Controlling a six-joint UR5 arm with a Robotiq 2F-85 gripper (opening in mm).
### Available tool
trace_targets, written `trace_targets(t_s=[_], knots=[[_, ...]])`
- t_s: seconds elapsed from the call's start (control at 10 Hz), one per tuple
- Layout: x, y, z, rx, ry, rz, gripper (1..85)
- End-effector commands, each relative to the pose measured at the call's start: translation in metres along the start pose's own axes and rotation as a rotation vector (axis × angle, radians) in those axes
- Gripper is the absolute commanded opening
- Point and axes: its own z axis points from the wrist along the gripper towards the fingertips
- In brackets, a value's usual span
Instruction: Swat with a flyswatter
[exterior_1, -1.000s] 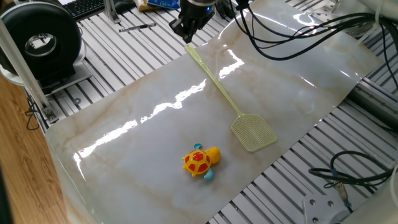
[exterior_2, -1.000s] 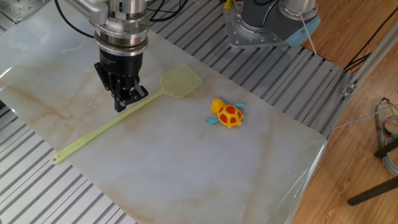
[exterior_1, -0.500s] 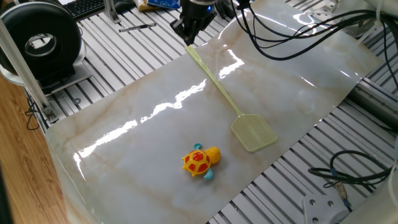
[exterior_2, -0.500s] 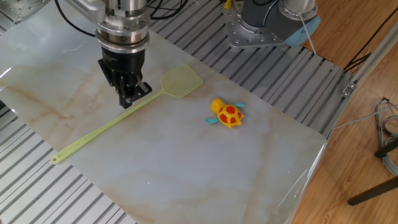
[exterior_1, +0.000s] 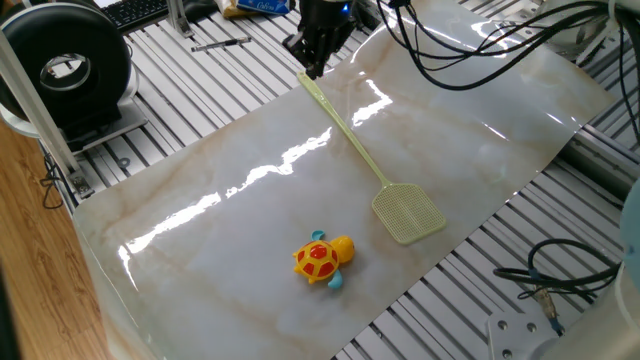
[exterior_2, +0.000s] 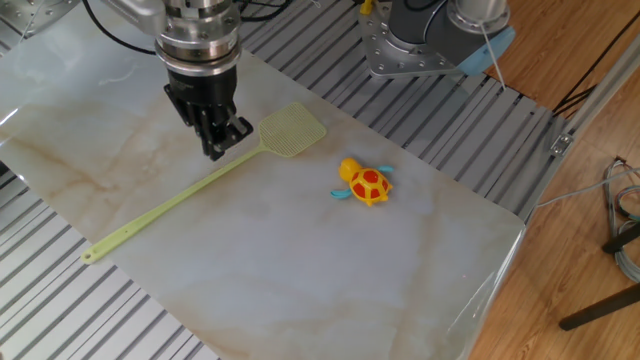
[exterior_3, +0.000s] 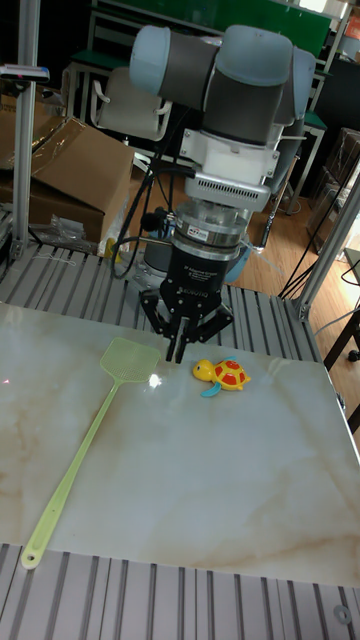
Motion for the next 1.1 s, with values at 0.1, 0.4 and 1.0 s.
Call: trace_targets(t_s=[0.1, 0.4, 1.0], knots=[[0.023, 0.02, -0.004, -0.088, 0.087, -0.086, 25.3], [0.037, 0.035, -0.008, -0.15, 0.132, -0.138, 31.7], [0.021, 0.024, 0.035, -0.121, 0.078, -0.143, 45.0]])
